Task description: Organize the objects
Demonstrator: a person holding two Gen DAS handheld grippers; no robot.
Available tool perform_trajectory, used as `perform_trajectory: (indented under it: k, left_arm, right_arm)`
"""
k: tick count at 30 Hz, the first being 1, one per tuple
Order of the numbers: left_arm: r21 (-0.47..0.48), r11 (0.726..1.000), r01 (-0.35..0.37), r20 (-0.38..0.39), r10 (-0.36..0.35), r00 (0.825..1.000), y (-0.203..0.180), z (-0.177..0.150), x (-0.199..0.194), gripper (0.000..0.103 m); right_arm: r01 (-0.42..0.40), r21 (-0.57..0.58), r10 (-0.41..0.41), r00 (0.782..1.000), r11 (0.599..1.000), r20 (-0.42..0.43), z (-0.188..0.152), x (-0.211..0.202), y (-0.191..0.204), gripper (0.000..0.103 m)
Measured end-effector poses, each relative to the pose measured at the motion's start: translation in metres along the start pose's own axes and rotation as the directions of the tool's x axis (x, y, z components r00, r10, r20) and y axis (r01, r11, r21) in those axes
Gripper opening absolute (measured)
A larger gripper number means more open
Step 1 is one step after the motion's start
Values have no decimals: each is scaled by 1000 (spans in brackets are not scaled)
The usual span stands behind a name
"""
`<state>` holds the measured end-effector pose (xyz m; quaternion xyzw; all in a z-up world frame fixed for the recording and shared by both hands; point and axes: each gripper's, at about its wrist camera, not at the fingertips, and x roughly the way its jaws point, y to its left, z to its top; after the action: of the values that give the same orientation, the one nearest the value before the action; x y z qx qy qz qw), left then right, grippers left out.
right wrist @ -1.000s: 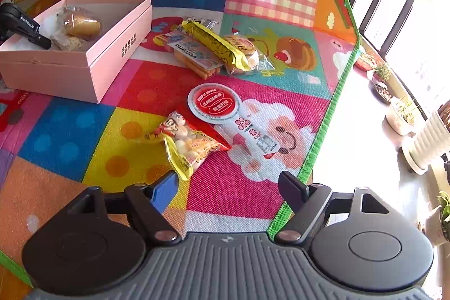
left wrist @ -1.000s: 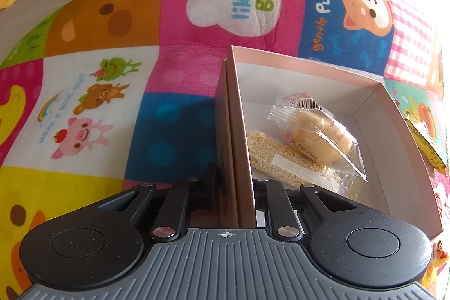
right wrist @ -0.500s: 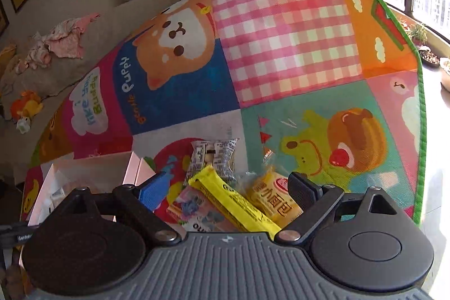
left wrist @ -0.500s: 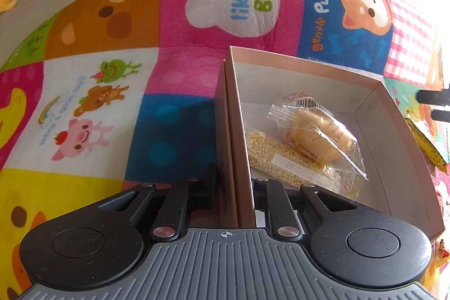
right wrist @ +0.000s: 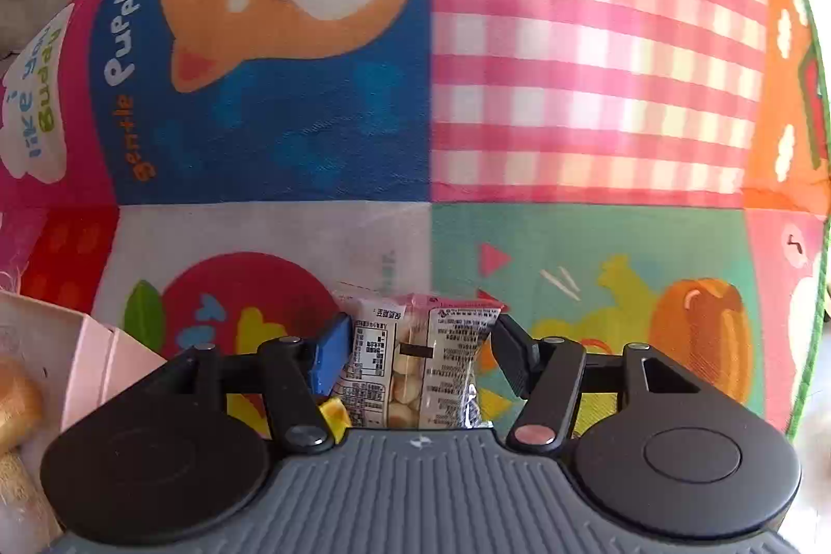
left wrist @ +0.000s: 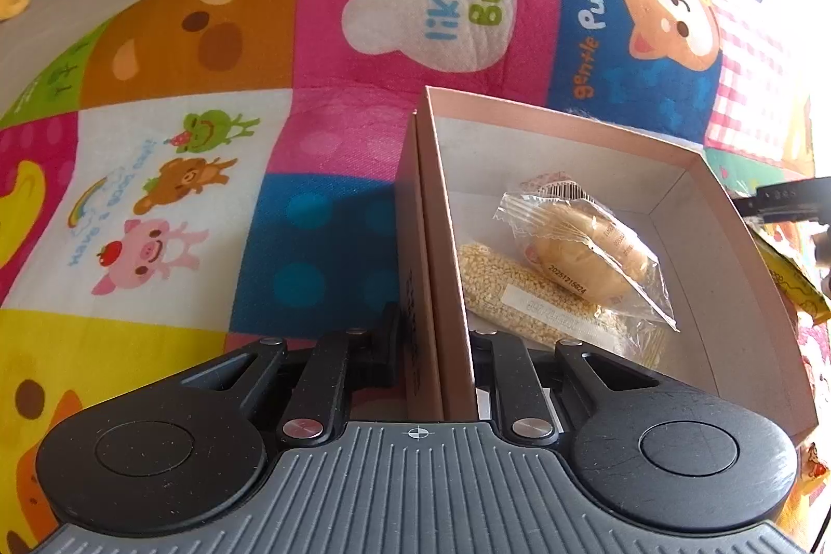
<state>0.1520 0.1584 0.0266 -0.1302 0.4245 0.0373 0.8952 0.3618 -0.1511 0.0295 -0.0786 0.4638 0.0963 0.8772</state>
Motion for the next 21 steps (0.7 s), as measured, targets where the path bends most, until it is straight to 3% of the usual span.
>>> perform_trajectory:
  k: [3, 9, 13, 15, 17, 18, 21]
  left_arm:
    - [3, 1000, 2, 6, -2, 1000, 0, -1, 0, 18]
    - [2, 1000, 5, 8, -5, 1000, 1, -1, 0, 19]
    - [4, 1000, 8, 7, -8, 1000, 1, -1, 0, 19]
    - [3, 1000, 7, 6, -7, 1000, 1, -1, 0, 19]
    - [2, 1000, 6, 7, -6, 1000, 1, -1, 0, 19]
    - [2, 1000, 7, 7, -7, 1000, 1, -1, 0, 19]
    - [0, 1000, 9, 6, -9, 1000, 2, -1, 0, 19]
  right_arm:
    - [1, 79, 1, 1000, 997, -30, -18, -8, -37, 55]
    - [-166, 265, 175, 984, 950, -11, -76, -57, -85, 56]
    - [-307, 331, 319, 948, 892, 18, -109, -89, -97, 57]
    - [-310, 319, 304, 950, 896, 70, -120, -110, -99, 61]
    - [-240, 259, 213, 968, 935, 129, -128, -127, -98, 81]
    - [-190, 217, 160, 976, 957, 150, -133, -133, -97, 85]
    - [-166, 218, 141, 982, 962, 123, -149, -131, -105, 87]
